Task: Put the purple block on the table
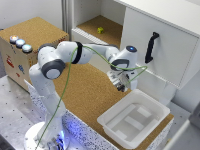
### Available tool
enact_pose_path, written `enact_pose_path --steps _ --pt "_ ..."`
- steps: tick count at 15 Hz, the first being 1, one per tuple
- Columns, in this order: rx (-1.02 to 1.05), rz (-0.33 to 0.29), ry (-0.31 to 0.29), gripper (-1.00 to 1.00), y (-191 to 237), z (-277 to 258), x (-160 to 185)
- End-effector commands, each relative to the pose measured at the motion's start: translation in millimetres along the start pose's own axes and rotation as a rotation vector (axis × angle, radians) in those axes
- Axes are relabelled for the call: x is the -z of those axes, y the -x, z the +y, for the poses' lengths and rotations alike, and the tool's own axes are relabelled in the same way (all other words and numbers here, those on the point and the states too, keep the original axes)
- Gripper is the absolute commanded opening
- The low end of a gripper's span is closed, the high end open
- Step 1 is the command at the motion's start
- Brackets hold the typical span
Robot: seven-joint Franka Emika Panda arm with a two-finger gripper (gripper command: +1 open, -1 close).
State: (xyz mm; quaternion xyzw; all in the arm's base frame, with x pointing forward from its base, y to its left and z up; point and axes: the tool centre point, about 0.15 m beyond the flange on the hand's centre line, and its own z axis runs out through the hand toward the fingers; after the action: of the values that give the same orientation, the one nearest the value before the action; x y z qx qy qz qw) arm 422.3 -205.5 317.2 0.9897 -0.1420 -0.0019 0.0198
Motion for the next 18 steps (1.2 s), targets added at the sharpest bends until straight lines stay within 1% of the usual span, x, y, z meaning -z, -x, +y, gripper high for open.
enact_pose_path --steps 1,2,3,4,6,8,11,12,13,14,15,16,18 --pt "0.153 -0.043 0.160 -1.00 24.8 -60.3 -59.4" --pt "0.181 -0.069 0.153 -1.00 29.3 -67.8 -72.2" --pt "0.199 -0.093 0.126 -1.00 32.5 -72.1 -82.1" --pt "0.224 -0.101 0.120 -1.00 35.1 -76.1 -88.0" --pt "0.233 -0.103 0.096 -1.00 34.0 -70.1 -95.8" --pt "0.263 -0.114 0.081 -1.00 30.0 -56.9 -112.4" --pt "0.286 -0.097 0.073 -1.00 14.6 -43.0 -126.6" --pt "0.278 -0.089 0.050 -1.00 8.3 -37.1 -124.8" --pt "0.273 -0.093 0.030 -1.00 1.5 -32.0 -121.7" --pt "0.297 -0.106 0.021 -1.00 -2.0 -30.6 -118.0" --pt "0.318 -0.098 0.014 1.00 -2.9 -30.2 -111.8" --pt "0.346 -0.103 -0.011 1.00 -2.5 -30.1 -106.9" --pt "0.352 -0.099 -0.019 1.00 -2.3 -30.1 -104.8"
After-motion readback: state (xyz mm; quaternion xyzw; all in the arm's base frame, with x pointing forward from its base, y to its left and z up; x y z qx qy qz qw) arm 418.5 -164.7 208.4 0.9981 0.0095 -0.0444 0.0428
